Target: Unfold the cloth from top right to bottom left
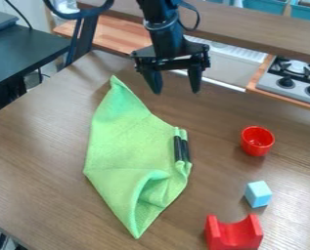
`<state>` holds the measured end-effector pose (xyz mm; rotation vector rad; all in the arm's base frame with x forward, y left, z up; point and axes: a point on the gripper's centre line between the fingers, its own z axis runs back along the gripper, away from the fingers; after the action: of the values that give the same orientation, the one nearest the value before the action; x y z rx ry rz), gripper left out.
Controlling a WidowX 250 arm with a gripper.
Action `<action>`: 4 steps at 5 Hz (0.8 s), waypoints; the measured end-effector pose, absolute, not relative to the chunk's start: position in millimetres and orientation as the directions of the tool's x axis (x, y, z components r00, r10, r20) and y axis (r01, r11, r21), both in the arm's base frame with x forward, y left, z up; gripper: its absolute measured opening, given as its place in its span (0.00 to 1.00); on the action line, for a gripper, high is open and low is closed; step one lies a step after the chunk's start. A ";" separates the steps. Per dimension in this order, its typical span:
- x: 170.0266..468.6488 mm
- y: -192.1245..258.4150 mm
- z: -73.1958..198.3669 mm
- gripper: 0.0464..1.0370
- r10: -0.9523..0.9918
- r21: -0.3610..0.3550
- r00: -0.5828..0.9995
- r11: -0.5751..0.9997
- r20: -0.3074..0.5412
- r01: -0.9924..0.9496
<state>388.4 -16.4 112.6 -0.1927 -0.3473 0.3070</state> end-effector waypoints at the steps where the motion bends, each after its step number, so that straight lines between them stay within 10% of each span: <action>1: 386.3 -16.7 97.9 0.96 0.330 -0.226 0.905 0.935 0.267 -0.274; 4: 383.2 -21.7 65.3 0.96 0.302 -0.118 0.919 0.953 0.252 -0.281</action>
<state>383.2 -21.7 65.3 -0.0804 -0.2716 0.2998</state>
